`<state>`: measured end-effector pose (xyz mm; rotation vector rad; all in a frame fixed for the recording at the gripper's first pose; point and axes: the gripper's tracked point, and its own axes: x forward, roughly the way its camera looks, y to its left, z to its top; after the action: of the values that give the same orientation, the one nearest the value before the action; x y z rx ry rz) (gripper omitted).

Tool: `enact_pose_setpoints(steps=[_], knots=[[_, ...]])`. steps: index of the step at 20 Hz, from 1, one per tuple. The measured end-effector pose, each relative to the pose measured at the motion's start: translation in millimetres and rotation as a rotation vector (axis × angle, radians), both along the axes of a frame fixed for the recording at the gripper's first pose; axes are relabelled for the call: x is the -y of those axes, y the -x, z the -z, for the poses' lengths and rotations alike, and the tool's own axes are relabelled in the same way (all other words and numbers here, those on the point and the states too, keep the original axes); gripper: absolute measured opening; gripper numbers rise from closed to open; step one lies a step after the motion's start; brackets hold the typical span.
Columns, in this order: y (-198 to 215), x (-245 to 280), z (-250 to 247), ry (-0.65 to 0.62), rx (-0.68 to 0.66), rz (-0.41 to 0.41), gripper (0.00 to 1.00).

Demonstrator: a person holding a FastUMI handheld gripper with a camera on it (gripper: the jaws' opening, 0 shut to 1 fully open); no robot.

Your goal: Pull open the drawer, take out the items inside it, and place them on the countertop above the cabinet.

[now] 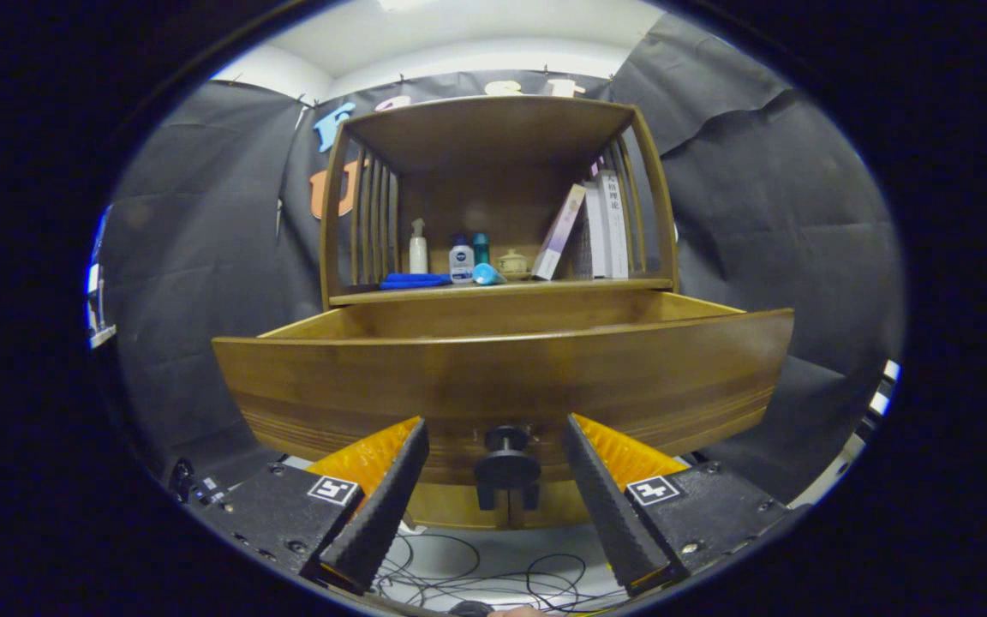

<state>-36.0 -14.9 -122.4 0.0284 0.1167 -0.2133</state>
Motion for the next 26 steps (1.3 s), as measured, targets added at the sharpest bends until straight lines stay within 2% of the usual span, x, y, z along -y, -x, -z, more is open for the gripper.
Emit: enact_pose_setpoints(steps=[9,14,26], knots=[[-16.4,4.1,12.6,0.024,-0.004,0.030,0.99],[-22.7,6.2,8.3,0.029,0.005,0.019,0.97],[-71.2,15.3,0.2,0.052,-0.010,0.016,0.96]])
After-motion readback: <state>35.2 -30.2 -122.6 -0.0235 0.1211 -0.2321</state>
